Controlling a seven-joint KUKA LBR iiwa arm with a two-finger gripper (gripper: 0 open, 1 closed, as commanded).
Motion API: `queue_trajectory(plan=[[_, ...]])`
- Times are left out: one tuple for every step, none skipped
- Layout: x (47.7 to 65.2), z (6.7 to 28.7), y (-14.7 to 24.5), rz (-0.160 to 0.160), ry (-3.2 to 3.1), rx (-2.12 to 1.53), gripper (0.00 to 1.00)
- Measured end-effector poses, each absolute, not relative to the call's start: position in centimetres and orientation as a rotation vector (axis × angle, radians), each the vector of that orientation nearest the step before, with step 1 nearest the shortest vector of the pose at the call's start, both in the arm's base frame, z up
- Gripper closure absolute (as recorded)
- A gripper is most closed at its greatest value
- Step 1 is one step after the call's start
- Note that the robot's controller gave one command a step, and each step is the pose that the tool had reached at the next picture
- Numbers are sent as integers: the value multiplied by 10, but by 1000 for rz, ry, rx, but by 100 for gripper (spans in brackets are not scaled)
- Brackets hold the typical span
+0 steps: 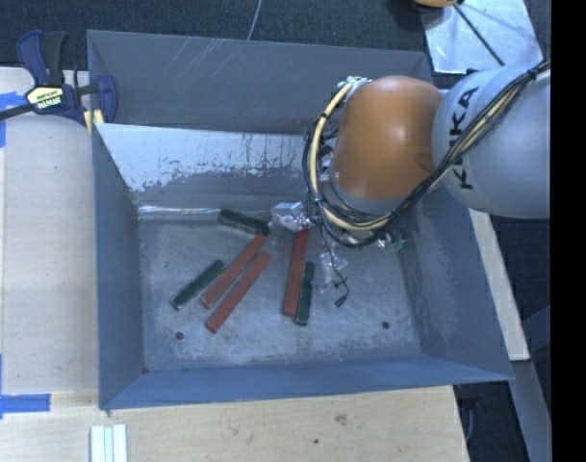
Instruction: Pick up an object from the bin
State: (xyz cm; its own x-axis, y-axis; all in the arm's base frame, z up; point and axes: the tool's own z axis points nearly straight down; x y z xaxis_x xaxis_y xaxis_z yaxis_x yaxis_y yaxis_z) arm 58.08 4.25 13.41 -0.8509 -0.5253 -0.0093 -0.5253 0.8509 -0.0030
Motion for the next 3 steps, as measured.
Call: queue_trajectory(plan=[[568,115,35,-1,2948,-1072,0],[579,74,35,0,2699,-1601,0],[577,72,34,0,2742,-1522,100]])
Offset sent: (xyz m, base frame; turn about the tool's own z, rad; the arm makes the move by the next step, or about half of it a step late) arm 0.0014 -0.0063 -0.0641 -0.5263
